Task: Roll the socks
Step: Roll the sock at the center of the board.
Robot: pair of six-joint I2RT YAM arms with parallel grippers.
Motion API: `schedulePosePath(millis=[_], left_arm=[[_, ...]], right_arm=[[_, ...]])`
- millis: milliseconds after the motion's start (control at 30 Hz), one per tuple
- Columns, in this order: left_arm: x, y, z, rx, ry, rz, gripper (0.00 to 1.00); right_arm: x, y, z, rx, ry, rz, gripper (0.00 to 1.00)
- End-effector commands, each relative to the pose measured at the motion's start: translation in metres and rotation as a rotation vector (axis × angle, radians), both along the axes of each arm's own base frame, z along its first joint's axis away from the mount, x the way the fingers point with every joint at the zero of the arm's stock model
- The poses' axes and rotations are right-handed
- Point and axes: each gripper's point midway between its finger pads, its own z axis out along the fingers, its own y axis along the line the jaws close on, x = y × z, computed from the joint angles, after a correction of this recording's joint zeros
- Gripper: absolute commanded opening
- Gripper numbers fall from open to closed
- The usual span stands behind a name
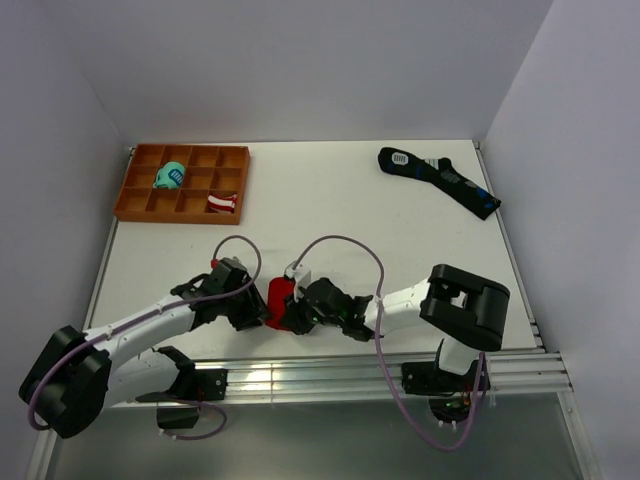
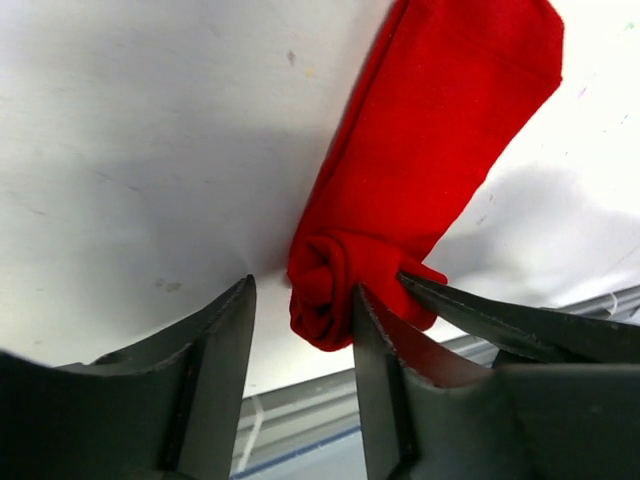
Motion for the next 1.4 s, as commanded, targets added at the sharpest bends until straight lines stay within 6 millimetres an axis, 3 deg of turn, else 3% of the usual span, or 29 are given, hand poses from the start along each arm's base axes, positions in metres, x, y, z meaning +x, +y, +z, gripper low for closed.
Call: schedulePosePath(millis=[0, 367, 633, 767, 1033, 1167, 1367], left_arm=[[0.004, 0.008, 0.000, 0.023, -0.064, 0.010, 0.49], [0.027, 0.013, 0.031, -0.076, -0.346, 0.059, 0.54], [0.029, 0.018, 0.022, -0.094, -0.417, 0.103, 0.53], [0.028, 0.016, 0.018, -0.075, -0.436, 0.090, 0.53], [0.025, 0.002, 0.030, -0.161, -0.522, 0.052, 0.54], [0.024, 0.003, 0.023, -0.133, -0.523, 0.034, 0.54], [0.019, -0.001, 0.015, -0.166, -0.528, 0.020, 0.55]], right_arm=[[-0.012, -0.038, -0.053, -0.250, 0.133, 0.021, 0.18], [-0.010, -0.041, -0.047, -0.290, 0.279, 0.084, 0.18], [-0.013, -0.047, -0.038, -0.320, 0.454, 0.159, 0.20], [-0.002, -0.045, -0.033, -0.367, 0.491, 0.171, 0.22], [0.006, -0.044, -0.030, -0.414, 0.591, 0.182, 0.22], [0.006, -0.038, -0.019, -0.396, 0.637, 0.214, 0.23], [0.017, -0.042, -0.020, -0.456, 0.665, 0.201, 0.24]])
